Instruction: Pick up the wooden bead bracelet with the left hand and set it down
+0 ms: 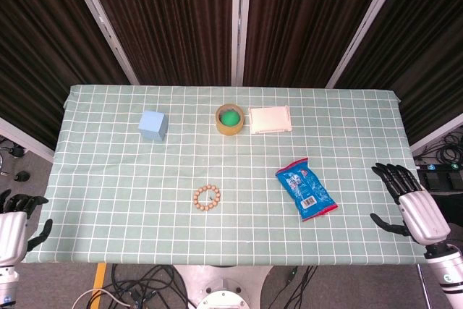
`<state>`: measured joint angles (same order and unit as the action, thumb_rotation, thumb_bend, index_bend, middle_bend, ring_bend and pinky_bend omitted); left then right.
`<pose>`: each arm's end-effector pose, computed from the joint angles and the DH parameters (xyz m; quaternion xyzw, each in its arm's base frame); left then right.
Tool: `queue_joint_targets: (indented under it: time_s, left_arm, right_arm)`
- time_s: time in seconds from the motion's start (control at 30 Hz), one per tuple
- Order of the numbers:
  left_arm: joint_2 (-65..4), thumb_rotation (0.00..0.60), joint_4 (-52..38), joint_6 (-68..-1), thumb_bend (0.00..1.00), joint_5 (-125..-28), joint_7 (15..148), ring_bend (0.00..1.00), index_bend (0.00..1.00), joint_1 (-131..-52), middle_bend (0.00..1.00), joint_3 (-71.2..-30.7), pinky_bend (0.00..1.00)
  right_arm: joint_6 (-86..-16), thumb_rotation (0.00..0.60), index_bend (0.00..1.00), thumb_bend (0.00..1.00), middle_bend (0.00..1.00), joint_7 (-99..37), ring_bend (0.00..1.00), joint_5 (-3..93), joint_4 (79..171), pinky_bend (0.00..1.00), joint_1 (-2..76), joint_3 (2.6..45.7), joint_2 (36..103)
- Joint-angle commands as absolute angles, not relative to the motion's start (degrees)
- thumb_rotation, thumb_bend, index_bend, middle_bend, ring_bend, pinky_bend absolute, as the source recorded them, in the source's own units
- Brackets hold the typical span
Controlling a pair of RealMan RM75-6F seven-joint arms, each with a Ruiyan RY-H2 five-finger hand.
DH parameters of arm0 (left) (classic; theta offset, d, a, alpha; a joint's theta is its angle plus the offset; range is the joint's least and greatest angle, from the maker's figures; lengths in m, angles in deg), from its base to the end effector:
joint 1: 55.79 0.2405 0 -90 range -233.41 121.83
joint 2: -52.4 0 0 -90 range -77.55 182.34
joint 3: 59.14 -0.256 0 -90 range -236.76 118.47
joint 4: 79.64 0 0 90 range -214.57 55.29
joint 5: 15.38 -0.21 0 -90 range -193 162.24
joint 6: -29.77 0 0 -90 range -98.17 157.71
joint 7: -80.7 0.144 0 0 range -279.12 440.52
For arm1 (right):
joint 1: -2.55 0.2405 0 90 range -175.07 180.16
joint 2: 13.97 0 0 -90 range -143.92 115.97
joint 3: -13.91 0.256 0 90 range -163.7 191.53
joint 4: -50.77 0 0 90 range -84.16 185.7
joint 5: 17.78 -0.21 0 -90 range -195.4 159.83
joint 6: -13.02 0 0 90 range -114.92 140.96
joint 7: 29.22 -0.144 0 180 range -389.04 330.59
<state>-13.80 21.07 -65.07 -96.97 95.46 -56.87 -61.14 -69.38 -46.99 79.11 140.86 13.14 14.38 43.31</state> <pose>-0.2988 0.1406 0.1514 -0.5586 -0.3823 -0.3408 0.6525 -0.2919 -0.2006 0.1777 0.6542 -0.3954 0.4452 0.4663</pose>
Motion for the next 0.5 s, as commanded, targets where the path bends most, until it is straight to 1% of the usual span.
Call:
queue_joint_targets:
  time_s: [0.03,0.23,0.33,0.43,0.5]
  left_arm:
    - [-14.0,0.600,20.8,-64.9,0.32,-97.2,95.4,0.23,0.36,-56.7,0.36,-60.9,0.12]
    - [-14.3,0.600,20.2,-64.8,0.32,-99.2,95.4,0.23,0.36,-56.8,0.36,-60.4,0.12]
    - [-13.8,0.600,19.6,-63.2,0.32,-102.1,94.7,0.23,0.36,-58.5,0.36,-60.0,0.12]
    - [-13.2,0.600,17.9,-59.7,0.32,-107.3,94.0,0.23,0.36,-62.3,0.37,-59.7,0.12]
    - [-12.8,0.600,16.7,-56.0,0.32,-111.6,93.0,0.23,0.36,-65.8,0.37,-60.0,0.12]
  right_arm:
    - [-69.8,0.600,0.00,0.15,0.06,-46.7,0.00,78.6,141.2,0.00,12.8,14.4,43.3]
    - [-71.0,0.600,0.00,0.15,0.06,-46.7,0.00,78.6,141.3,0.00,12.2,14.2,43.0]
    - [-72.0,0.600,0.00,0.15,0.06,-46.6,0.00,78.6,141.2,0.00,12.0,14.5,42.8]
    - [-72.6,0.600,0.00,0.15,0.06,-46.1,0.00,78.9,141.4,0.00,12.1,14.8,42.5]
    - [-72.8,0.600,0.00,0.15,0.06,-45.8,0.00,79.2,141.7,0.00,12.2,14.8,42.3]
